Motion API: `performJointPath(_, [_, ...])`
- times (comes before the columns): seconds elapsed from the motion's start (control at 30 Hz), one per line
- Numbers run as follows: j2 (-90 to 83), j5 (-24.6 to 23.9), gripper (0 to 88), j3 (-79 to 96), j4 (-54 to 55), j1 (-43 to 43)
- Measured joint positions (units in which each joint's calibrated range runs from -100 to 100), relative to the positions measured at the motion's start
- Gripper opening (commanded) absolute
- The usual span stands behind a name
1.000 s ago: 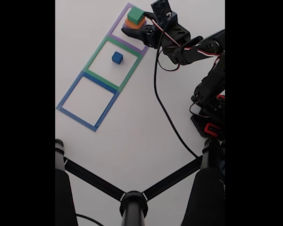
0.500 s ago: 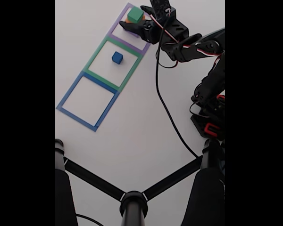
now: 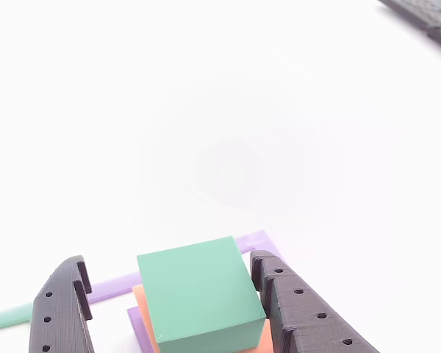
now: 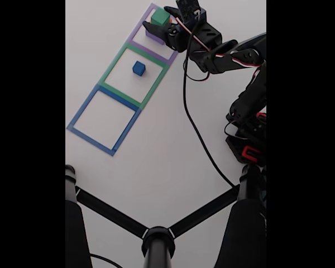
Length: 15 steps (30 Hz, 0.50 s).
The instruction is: Tower of hanoi
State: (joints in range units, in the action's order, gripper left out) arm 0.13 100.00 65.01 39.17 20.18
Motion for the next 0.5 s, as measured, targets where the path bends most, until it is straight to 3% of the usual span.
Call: performJointPath(0.5, [0.7, 0.0, 16.5, 0.6, 0.0, -0.6])
